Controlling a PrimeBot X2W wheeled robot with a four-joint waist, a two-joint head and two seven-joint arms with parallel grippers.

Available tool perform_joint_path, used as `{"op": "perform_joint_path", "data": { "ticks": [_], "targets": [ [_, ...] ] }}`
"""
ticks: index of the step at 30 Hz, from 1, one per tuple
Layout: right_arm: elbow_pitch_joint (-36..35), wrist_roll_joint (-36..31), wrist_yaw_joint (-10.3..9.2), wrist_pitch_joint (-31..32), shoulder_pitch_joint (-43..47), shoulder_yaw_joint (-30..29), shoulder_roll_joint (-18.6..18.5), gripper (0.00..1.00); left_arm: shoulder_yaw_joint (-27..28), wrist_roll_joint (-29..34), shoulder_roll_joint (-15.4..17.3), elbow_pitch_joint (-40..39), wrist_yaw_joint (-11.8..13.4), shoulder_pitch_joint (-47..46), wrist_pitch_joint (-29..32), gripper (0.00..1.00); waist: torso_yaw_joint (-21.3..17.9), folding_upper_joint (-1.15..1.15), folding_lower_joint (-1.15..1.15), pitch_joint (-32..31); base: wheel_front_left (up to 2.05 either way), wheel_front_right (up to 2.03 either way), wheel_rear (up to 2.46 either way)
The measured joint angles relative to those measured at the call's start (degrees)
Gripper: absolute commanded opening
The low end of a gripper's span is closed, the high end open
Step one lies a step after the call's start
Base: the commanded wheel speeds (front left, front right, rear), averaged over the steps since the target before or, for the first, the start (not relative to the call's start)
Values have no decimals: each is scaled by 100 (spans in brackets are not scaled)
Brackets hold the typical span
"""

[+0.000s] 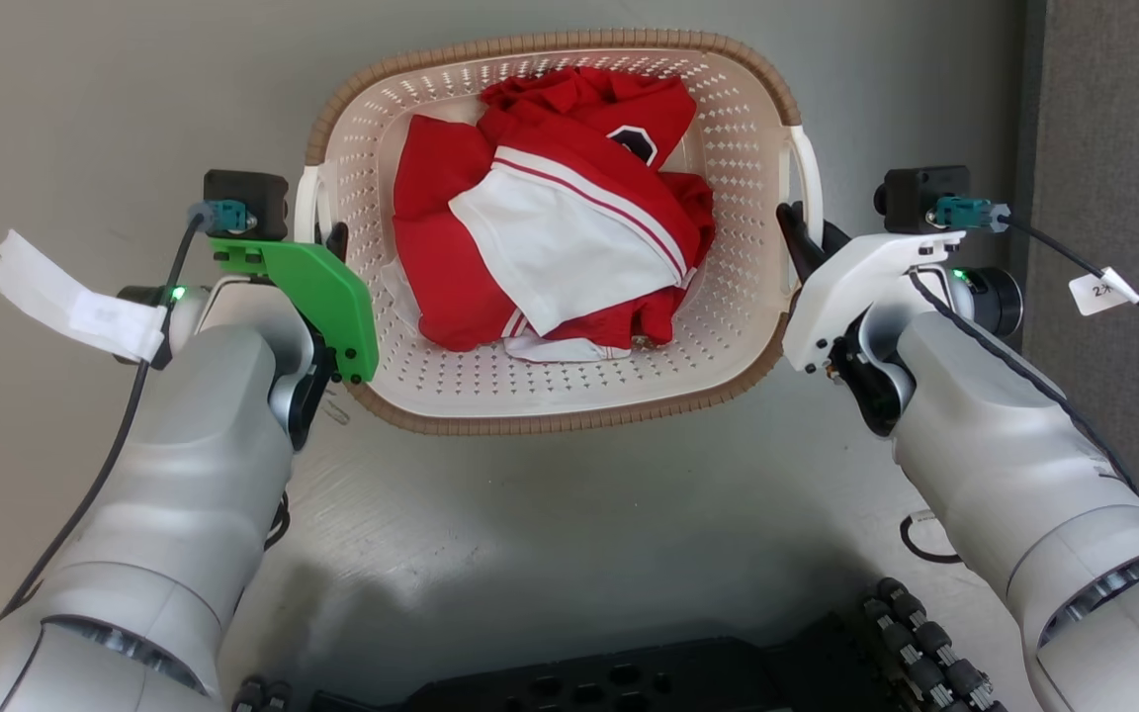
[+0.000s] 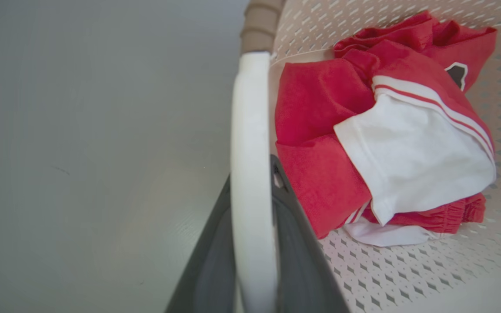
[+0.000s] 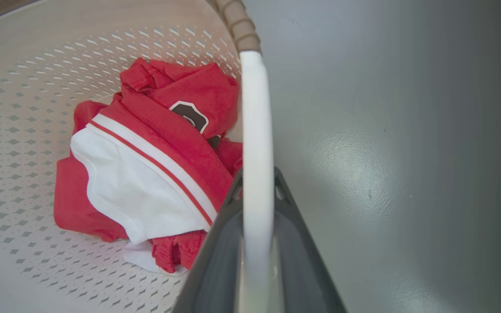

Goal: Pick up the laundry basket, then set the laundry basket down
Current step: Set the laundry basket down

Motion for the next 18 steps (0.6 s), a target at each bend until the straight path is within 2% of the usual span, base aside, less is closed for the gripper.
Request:
{"op": "perform_joint_path", "data": {
  "ticks": [18],
  "targets": [
    [52,0,101,-83,-108,33,-8,0,-53,51,12,67,-119,-140,-15,0,-2,0,-1,124,0,0,0]
  ]
}}
